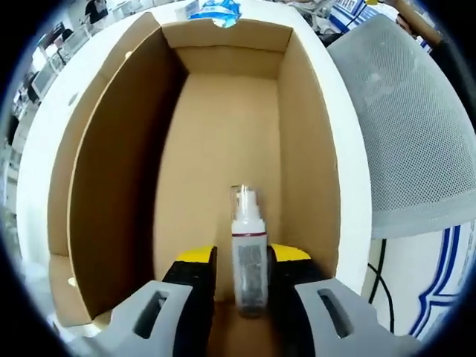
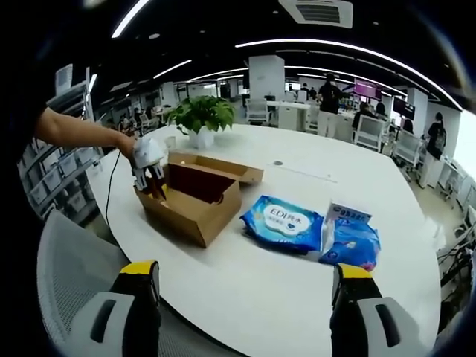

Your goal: Operate the shoe box by opening the lid, removing the specified soft item, and placing it in the target area until the item is outside and the box remains undamaged.

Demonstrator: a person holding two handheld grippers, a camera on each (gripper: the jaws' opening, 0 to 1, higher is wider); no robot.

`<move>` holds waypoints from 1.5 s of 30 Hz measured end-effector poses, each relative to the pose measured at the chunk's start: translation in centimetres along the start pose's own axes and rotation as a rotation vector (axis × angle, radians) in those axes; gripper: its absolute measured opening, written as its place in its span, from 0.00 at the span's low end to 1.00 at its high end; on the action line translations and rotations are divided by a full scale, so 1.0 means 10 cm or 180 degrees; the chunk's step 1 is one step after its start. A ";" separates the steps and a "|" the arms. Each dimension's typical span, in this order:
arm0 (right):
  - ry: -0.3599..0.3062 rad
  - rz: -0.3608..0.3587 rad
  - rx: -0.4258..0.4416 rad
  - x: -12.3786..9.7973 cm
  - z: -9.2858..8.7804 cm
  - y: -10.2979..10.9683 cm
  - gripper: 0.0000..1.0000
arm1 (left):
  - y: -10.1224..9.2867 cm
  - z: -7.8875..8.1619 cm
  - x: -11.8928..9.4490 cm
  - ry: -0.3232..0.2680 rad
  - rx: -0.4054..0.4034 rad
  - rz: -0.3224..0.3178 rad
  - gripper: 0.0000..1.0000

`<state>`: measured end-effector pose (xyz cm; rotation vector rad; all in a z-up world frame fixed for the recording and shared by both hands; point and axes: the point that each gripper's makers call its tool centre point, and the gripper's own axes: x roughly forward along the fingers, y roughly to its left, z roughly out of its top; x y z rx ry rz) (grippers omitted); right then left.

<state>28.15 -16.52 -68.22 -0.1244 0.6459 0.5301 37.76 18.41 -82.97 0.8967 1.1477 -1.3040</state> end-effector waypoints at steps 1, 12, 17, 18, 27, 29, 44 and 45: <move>-0.0005 0.0007 -0.0001 0.00 0.01 0.01 0.96 | 0.00 -0.01 0.00 0.0006 0.0001 0.0011 0.25; 0.0009 0.0033 -0.0003 0.02 -0.01 0.04 0.96 | 0.03 -0.07 0.11 0.0137 0.0114 0.0089 0.20; 0.0004 0.0045 0.0008 0.02 -0.01 0.06 0.95 | 0.04 -0.06 0.12 0.0131 0.0161 0.0109 0.20; 0.0002 0.0048 0.0008 0.03 -0.01 0.07 0.95 | 0.04 -0.06 0.12 0.0125 0.0171 0.0114 0.20; -0.0073 0.0092 -0.0013 0.04 0.03 0.10 0.94 | 0.05 -0.01 0.06 0.0041 0.0146 0.0207 0.19; -0.0081 0.0098 -0.0024 0.04 0.03 0.11 0.93 | 0.05 0.01 0.04 0.0018 0.0130 0.0225 0.19; -0.0210 0.0185 -0.0027 0.08 0.11 0.21 0.90 | 0.00 0.19 -0.17 -0.0278 -0.0052 0.0386 0.19; -0.0228 0.0194 -0.0026 0.08 0.12 0.22 0.90 | -0.02 0.20 -0.20 -0.0300 -0.0048 0.0394 0.19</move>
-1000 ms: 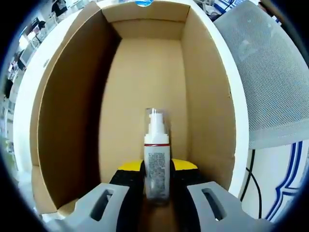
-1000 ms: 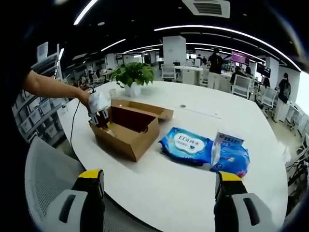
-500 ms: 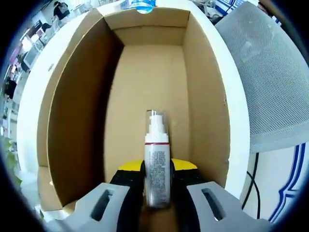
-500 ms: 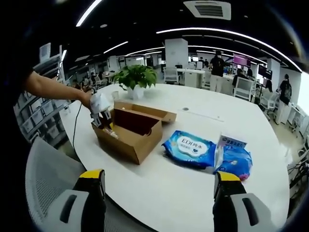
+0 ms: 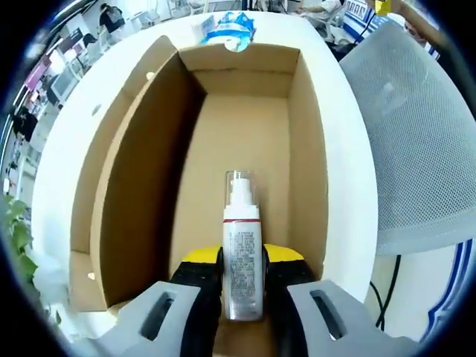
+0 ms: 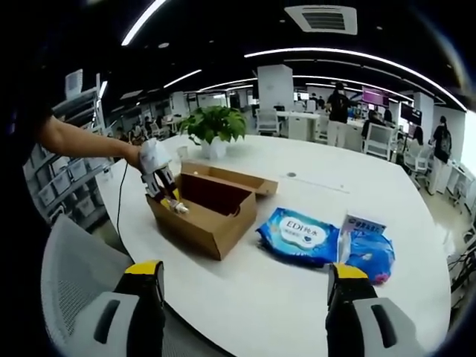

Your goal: Operate the shoe box by opening the lid, removing the specified soft item, and placing it in the target area until the item is outside and the box remains undamaged.

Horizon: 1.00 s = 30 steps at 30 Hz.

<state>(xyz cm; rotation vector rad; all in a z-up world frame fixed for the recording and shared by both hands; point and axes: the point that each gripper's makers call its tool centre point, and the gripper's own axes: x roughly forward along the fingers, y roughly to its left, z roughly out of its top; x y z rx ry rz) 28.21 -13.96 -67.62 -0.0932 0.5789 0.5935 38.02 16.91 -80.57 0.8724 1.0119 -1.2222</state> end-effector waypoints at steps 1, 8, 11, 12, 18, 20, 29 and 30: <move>-0.0009 0.0007 -0.0002 0.00 0.01 0.01 0.90 | 0.00 0.01 -0.01 -0.0015 0.0000 0.0006 0.19; -0.0087 0.0075 -0.0057 0.04 0.06 0.07 0.87 | -0.05 0.18 -0.14 -0.0205 0.0043 0.0072 0.19; -0.0127 0.0126 -0.0103 0.06 0.09 0.12 0.84 | -0.06 0.27 -0.20 -0.0292 0.0069 0.0094 0.19; -0.0145 0.0150 -0.0123 0.07 0.10 0.15 0.83 | -0.07 0.29 -0.21 -0.0313 0.0073 0.0094 0.19; -0.0200 0.0250 -0.0227 0.12 0.14 0.26 0.78 | -0.12 0.46 -0.34 -0.0508 0.0146 0.0138 0.19; -0.0216 0.0276 -0.0251 0.14 0.16 0.30 0.77 | -0.15 0.51 -0.38 -0.0569 0.0172 0.0137 0.19; -0.0289 0.0403 -0.0367 0.22 0.23 0.45 0.72 | -0.33 0.69 -0.48 -0.0722 0.0314 0.0108 0.19; -0.0295 0.0416 -0.0375 0.22 0.24 0.46 0.70 | -0.35 0.71 -0.49 -0.0739 0.0333 0.0102 0.19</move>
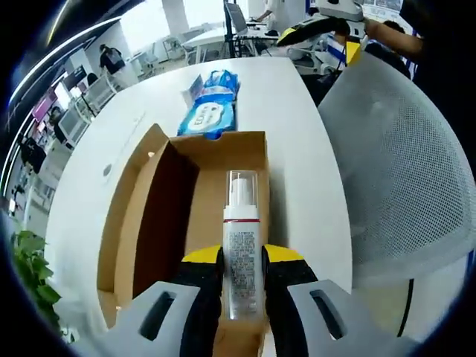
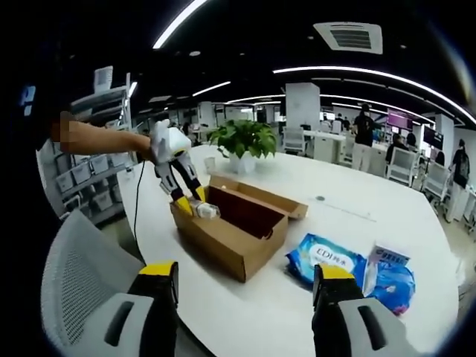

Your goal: Operate the shoe box by opening the lid, removing the specified soft item, and placing it in the target area until the item is outside and the box remains undamaged.

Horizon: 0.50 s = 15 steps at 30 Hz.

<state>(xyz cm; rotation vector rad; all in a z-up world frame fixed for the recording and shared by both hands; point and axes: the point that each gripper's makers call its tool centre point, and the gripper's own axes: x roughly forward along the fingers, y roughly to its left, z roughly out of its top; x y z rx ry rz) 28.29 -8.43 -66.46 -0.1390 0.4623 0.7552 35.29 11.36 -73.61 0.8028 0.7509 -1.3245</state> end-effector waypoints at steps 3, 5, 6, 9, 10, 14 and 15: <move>-0.0046 0.0049 -0.0032 0.03 0.04 0.06 0.67 | -0.10 0.11 0.00 -0.0062 0.0077 -0.0062 0.19; -0.0067 0.0084 -0.0057 0.05 0.05 0.11 0.66 | -0.16 0.17 0.00 -0.0096 0.0122 -0.0107 0.19; -0.0072 0.0096 -0.0073 0.05 0.06 0.12 0.64 | -0.18 0.20 0.00 -0.0109 0.0136 -0.0119 0.19; -0.0084 0.0143 -0.0098 0.08 0.06 0.18 0.61 | -0.25 0.29 0.00 -0.0158 0.0195 -0.0151 0.19; -0.0087 0.0160 -0.0102 0.08 0.06 0.20 0.60 | -0.27 0.31 0.00 -0.0172 0.0207 -0.0161 0.19; -0.0093 0.0211 -0.0128 0.11 0.07 0.27 0.55 | -0.35 0.41 0.01 -0.0243 0.0260 -0.0216 0.19; -0.0101 0.0227 -0.0132 0.12 0.08 0.29 0.55 | -0.37 0.43 0.02 -0.0260 0.0271 -0.0228 0.19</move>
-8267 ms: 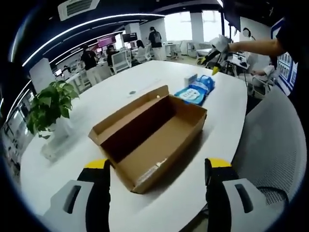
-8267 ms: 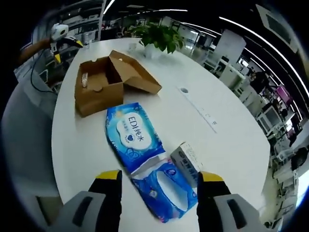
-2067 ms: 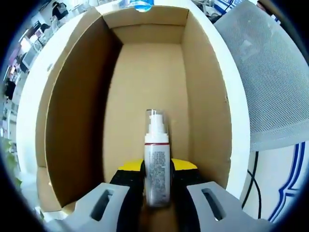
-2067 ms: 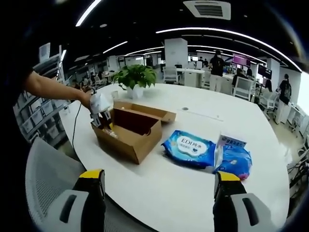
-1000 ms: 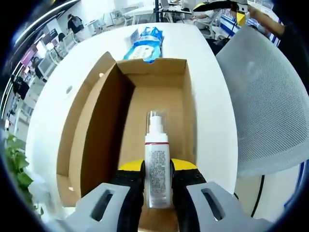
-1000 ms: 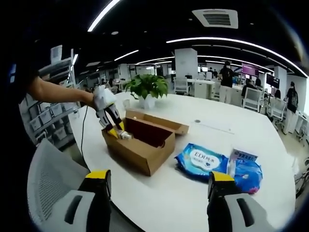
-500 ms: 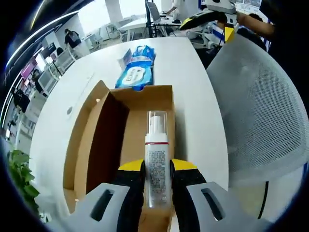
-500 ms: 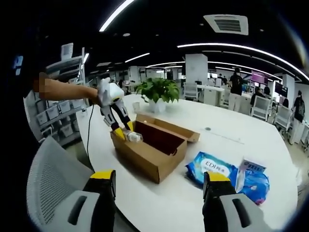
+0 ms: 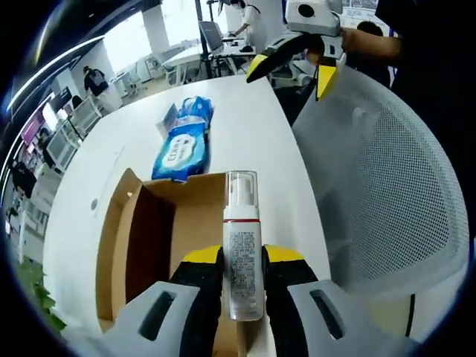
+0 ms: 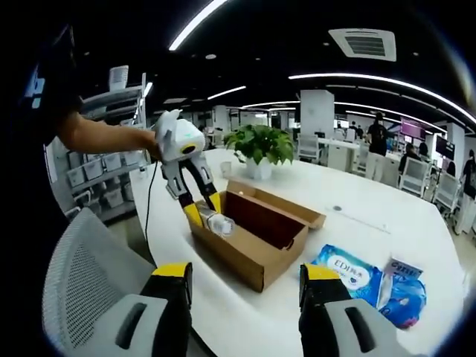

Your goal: Operate the shoe box by opening the lid, removing the specified soft item, and placing it in the target area until the item is outside and the box remains undamaged.

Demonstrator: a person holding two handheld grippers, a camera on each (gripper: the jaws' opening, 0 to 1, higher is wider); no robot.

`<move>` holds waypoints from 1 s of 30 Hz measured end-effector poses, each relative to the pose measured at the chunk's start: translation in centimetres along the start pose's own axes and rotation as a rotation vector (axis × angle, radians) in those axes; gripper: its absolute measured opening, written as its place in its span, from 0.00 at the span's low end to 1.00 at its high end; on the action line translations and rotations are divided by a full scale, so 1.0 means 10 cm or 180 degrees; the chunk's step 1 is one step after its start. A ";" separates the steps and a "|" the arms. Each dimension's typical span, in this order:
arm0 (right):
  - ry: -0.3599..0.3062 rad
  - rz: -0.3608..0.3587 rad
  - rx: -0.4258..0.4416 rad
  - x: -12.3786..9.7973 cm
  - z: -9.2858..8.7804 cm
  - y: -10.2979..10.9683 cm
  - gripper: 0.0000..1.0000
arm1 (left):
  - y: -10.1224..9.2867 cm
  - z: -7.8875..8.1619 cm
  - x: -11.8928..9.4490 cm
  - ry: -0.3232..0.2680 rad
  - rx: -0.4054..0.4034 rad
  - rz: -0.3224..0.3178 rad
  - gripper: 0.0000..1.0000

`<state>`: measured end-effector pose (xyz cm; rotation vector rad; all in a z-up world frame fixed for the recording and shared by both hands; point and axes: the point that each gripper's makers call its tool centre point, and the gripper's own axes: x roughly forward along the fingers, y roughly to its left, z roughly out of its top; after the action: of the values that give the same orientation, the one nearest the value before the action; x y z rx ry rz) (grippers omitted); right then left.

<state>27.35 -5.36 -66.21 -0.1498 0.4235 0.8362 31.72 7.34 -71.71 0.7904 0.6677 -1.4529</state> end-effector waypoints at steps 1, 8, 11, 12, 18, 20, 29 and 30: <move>-0.0004 0.0010 -0.0003 0.01 0.00 0.01 0.54 | -0.02 0.04 0.01 -0.0023 0.0016 -0.0013 0.19; -0.0045 0.0091 -0.0052 0.06 0.03 0.10 0.47 | -0.17 0.21 0.04 -0.0144 0.0104 -0.0146 0.19; -0.0064 0.0130 -0.0063 0.08 0.04 0.14 0.45 | -0.23 0.28 0.04 -0.0202 0.0134 -0.0205 0.19; -0.0067 0.0140 -0.0066 0.08 0.05 0.15 0.44 | -0.25 0.30 0.03 -0.0223 0.0139 -0.0222 0.19; -0.0072 0.0230 -0.0100 0.11 0.04 0.24 0.38 | -0.34 0.39 0.05 -0.0296 0.0196 -0.0320 0.19; -0.0080 0.0277 -0.0111 0.12 0.05 0.28 0.36 | -0.39 0.42 0.05 -0.0332 0.0252 -0.0376 0.19; -0.0081 0.0424 -0.0190 0.15 0.07 0.40 0.29 | -0.52 0.58 0.06 -0.0481 0.0323 -0.0563 0.19; -0.0086 0.0438 -0.0208 0.15 0.07 0.42 0.28 | -0.54 0.60 0.06 -0.0496 0.0335 -0.0589 0.19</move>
<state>25.36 -1.37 -66.04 -0.1711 0.3845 0.9870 25.92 2.42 -69.02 0.7016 0.5602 -1.7107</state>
